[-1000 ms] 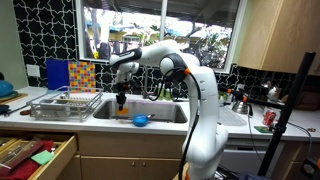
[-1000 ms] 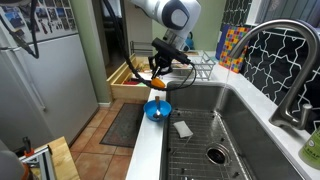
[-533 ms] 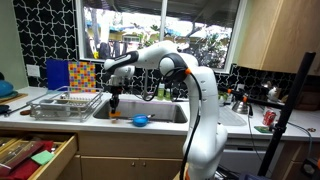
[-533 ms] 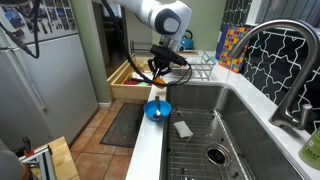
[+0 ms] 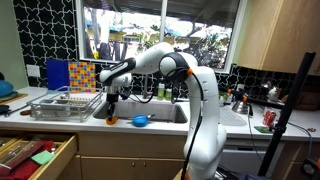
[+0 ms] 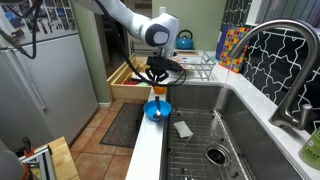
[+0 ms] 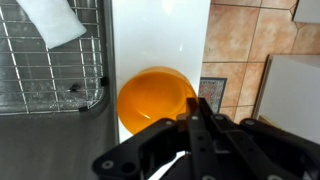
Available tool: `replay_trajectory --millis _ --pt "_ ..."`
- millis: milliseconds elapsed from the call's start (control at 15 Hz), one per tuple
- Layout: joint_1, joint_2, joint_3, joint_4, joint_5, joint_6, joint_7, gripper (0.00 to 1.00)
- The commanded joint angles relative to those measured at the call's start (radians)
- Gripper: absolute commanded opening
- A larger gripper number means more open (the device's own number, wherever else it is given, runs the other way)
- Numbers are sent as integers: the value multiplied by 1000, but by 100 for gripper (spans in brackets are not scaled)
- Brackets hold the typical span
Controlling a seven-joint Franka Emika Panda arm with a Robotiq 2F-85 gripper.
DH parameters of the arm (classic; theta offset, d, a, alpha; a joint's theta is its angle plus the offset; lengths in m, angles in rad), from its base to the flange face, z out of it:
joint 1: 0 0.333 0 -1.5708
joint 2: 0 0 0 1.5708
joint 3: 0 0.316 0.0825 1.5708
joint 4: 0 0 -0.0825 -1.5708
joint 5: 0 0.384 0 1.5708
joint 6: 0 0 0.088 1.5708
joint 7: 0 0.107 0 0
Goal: Pour the content in the orange bowl into the sink and place it next to the blue bowl, remove the spoon on bowl and place it on right side of the blue bowl, pick up the orange bowl and stack it into the blue bowl and move the stacked bowls into the sink
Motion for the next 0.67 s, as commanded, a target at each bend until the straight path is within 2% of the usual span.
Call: replay_trajectory --millis 0,67,200,600 --pt "12 -67 5 -102 -41 81 -5 5" --pt "13 -81 6 -111 -37 75 -1 30" --pt "13 -112 7 -127 -30 53 -6 33" --pt "14 -186 -11 -158 -62 49 -8 77"
